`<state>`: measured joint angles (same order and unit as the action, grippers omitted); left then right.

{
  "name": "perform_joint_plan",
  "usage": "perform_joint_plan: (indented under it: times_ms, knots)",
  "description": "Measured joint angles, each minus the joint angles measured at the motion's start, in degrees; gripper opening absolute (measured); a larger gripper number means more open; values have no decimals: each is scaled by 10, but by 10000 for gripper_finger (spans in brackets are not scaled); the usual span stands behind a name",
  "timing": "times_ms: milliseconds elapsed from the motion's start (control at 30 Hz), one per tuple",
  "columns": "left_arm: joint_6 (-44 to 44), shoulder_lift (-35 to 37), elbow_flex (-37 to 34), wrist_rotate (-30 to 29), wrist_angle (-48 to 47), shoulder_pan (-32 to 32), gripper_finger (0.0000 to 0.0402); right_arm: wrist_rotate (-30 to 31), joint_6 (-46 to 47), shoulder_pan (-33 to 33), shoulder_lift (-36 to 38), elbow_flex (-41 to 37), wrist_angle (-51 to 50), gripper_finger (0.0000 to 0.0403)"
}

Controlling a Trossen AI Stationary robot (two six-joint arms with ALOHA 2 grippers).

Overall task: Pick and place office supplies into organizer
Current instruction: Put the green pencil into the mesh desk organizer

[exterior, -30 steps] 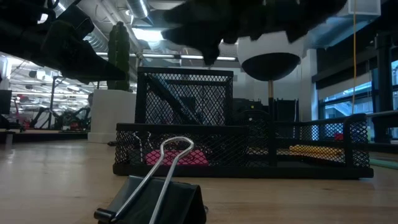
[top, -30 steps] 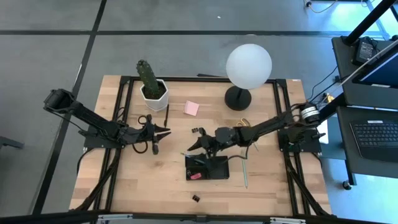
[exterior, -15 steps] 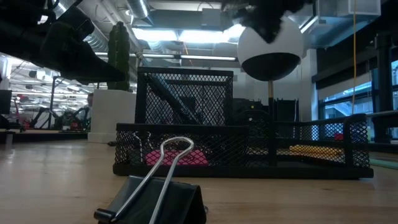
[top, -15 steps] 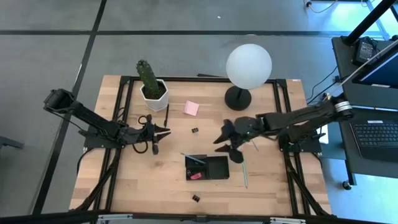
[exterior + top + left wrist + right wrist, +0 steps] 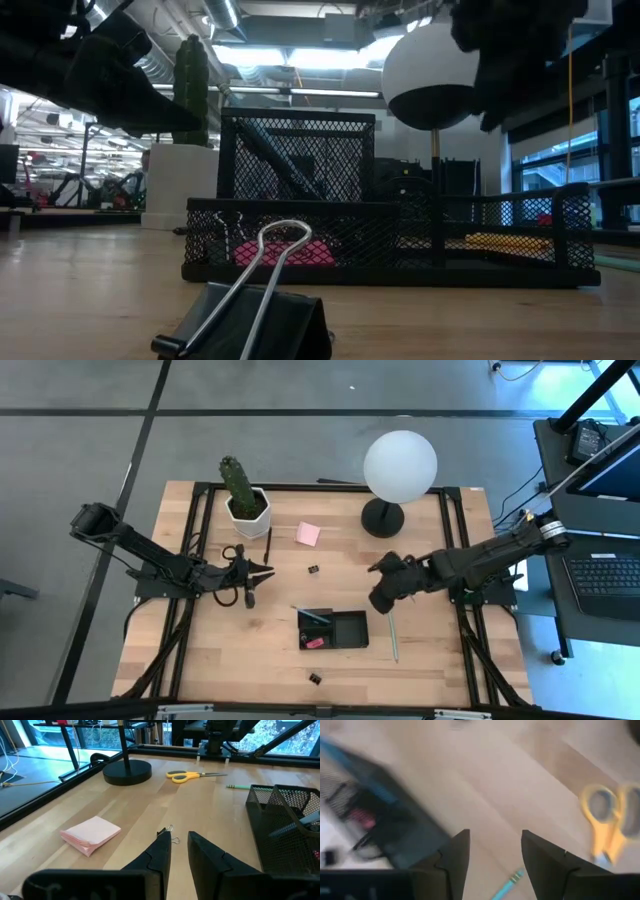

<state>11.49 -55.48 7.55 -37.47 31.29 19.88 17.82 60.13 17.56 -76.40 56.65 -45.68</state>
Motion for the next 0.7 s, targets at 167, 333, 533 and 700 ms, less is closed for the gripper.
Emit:
perform_joint_plan:
  times_ms: [167,333,533,700]
  knots:
    - [0,0,0,0,-3,0,59,14,127,20,-46,0,-73,177]
    - [0,0,0,0,-6,0,59,12,152,29,-114,0,-76,177]
    - [0,0,0,0,-11,0,58,-32,222,29,-193,0,-74,177]
    - [-1,0,0,0,-15,0,58,-59,239,29,-245,0,-64,177]
